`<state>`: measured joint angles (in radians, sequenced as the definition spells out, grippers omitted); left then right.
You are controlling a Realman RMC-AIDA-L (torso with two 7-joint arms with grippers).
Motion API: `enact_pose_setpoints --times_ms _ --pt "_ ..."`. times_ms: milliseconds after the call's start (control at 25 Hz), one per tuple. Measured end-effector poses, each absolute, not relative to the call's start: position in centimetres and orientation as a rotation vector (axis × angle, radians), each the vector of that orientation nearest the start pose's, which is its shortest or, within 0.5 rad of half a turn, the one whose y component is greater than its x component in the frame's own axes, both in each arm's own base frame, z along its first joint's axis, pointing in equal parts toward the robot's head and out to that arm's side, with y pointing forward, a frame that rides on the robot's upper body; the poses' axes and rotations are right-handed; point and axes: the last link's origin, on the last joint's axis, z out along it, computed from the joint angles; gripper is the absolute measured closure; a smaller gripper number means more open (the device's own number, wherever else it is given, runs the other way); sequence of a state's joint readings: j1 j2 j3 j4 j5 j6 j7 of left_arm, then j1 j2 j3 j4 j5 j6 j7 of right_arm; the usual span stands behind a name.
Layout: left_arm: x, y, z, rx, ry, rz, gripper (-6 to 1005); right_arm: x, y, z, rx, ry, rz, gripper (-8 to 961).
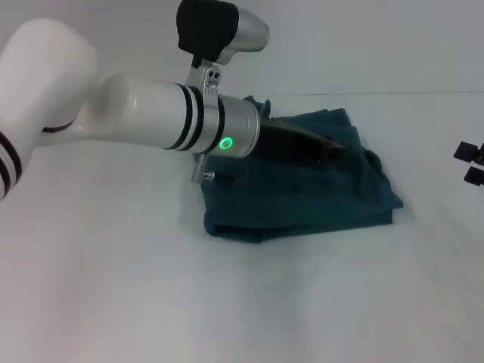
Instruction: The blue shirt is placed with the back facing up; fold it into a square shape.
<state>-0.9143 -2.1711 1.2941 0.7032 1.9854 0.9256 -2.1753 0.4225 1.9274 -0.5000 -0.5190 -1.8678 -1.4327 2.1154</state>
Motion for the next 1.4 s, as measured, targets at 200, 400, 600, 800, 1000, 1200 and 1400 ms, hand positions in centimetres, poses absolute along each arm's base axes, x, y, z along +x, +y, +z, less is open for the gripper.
enact_pose_setpoints --times_ms 200,400,600,800,1000,1200,1400 --pt "-9.9 41.4 -8.2 -2.665 -0.915 -0.487 705 34.5 32.8 7.8 -1.911 1.725 1.024 25" --pt "-13.7 42.5 -4.4 -2.394 -1.258 -0.771 517 34.6 32.8 8.0 -1.905 1.725 1.023 25" --pt "-16.9 42.6 -3.1 -2.186 -1.578 -0.857 390 34.5 33.0 8.0 -1.906 1.723 1.022 25" --pt "-18.7 42.2 -3.9 -2.095 -1.785 -0.817 395 34.3 33.1 8.0 -1.911 1.721 1.022 25" --pt "-19.3 42.2 -5.3 -2.04 -1.83 -0.794 396 34.4 33.0 8.0 -1.911 1.721 1.021 25" --pt "-19.1 42.3 -6.9 -2.019 -1.841 -0.758 396 34.6 32.8 8.0 -1.91 1.722 1.018 25" --pt "-18.8 42.4 -7.5 -2.011 -1.834 -0.753 395 34.7 32.6 7.8 -1.917 1.729 1.008 26"
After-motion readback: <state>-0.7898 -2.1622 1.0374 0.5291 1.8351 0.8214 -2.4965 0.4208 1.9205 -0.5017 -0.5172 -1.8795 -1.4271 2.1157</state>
